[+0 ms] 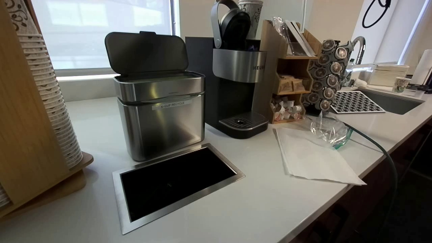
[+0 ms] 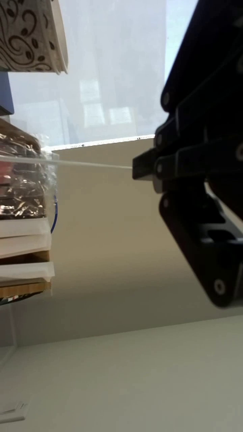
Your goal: Take the knife out of the cup and put it in the dish rack
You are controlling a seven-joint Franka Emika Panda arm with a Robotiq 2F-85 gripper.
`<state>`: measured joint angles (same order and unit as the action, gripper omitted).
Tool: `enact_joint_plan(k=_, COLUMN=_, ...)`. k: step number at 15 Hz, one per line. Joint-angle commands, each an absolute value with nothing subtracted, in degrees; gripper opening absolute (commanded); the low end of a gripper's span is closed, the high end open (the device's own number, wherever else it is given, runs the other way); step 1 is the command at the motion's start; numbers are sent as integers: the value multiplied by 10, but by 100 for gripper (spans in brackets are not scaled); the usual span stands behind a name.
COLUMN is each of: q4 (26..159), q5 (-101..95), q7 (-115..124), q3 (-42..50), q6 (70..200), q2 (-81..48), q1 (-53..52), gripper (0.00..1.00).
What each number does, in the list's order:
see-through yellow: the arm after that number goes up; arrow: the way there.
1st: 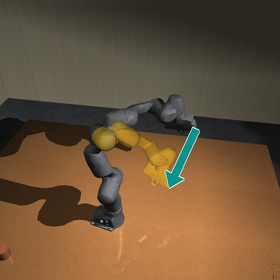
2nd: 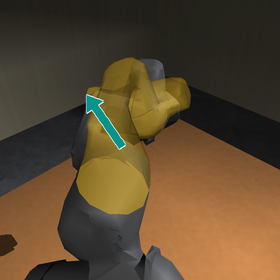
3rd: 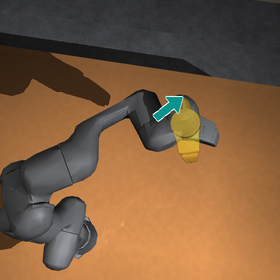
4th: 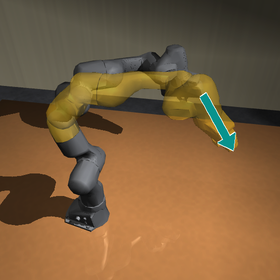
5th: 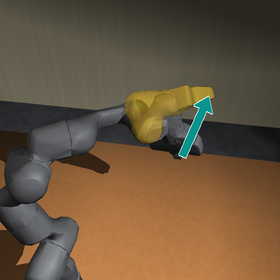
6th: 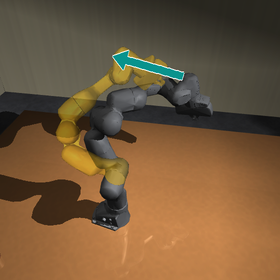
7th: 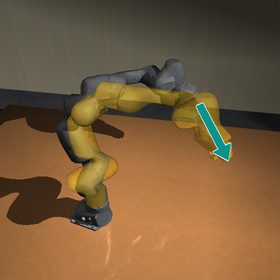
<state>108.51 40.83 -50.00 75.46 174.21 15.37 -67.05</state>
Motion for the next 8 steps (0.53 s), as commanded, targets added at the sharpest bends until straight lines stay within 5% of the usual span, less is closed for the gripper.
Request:
enact_joint_plan(k=1, q4=1084, q5=416, q7=-502, q3=800, q6=1760, q2=140, q1=-711, gripper=0)
enact_joint_plan(k=8, q4=1090, q5=415, q7=-493, q3=864, q6=1774, q2=127, q1=-762, gripper=0)
